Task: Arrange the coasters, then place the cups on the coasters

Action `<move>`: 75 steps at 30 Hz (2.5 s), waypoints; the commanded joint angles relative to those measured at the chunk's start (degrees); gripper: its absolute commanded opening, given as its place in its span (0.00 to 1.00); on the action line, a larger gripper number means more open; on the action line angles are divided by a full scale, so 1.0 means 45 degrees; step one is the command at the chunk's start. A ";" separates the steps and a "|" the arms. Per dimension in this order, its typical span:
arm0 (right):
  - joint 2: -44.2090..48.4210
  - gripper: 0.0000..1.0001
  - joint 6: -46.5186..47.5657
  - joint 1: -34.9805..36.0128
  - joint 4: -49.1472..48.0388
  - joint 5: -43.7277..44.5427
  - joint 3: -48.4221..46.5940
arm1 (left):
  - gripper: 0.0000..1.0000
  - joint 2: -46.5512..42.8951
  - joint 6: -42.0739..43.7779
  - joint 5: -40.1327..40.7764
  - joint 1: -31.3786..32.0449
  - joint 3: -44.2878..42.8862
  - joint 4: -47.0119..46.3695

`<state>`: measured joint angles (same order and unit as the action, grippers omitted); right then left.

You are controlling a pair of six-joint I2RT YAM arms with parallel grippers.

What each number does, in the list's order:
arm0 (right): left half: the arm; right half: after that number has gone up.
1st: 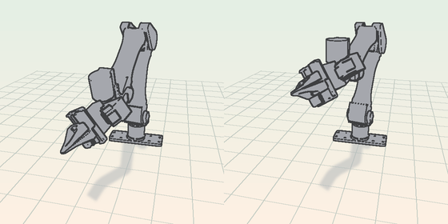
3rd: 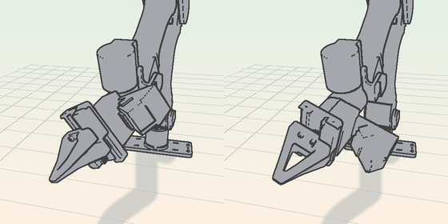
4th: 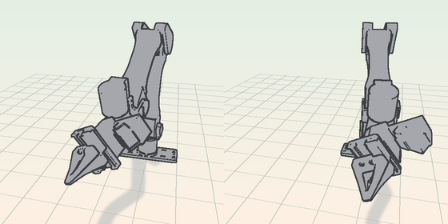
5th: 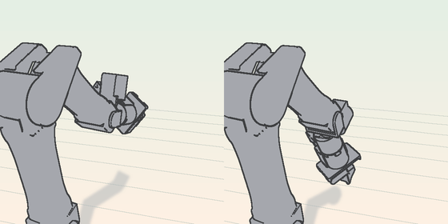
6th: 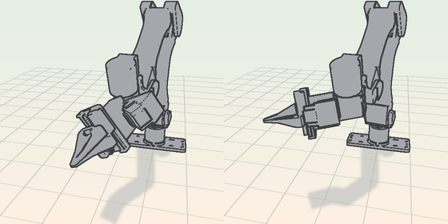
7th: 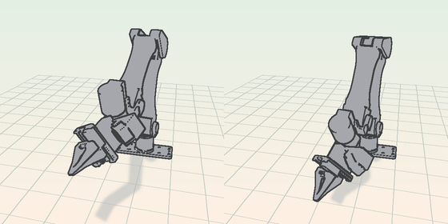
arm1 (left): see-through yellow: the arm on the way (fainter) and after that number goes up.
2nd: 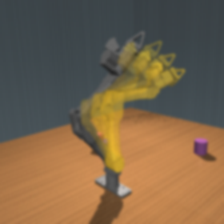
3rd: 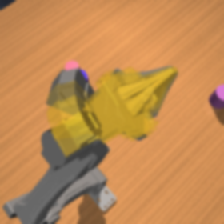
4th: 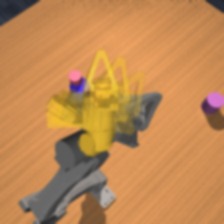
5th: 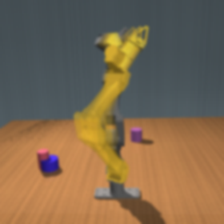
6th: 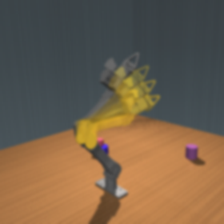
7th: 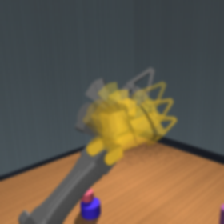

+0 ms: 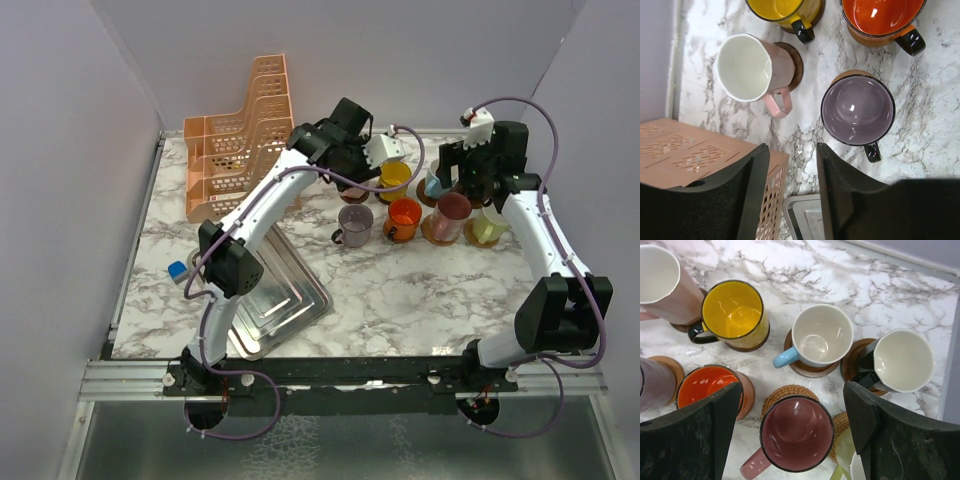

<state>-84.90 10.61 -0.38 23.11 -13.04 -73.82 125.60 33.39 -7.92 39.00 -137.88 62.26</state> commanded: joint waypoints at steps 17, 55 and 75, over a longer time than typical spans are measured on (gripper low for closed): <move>-0.0364 1.00 0.0553 -0.0042 0.0404 0.0480 -0.2768 | 0.99 -0.4942 -0.3803 0.1365 -0.3765 0.3693 -0.5317; 0.6452 1.00 -0.0215 -0.0052 0.0940 0.1496 0.1381 | 0.99 -1.6611 -0.5280 0.1530 -0.7457 1.7949 -1.2371; 0.7228 1.00 -0.0098 -0.0052 -0.2890 0.0144 0.4818 | 0.99 -1.6548 -0.5421 0.1152 -0.8125 1.9387 -1.3509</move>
<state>-52.64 10.33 -0.38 12.75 -11.66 -51.75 53.41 11.18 -0.86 4.67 -51.07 3.95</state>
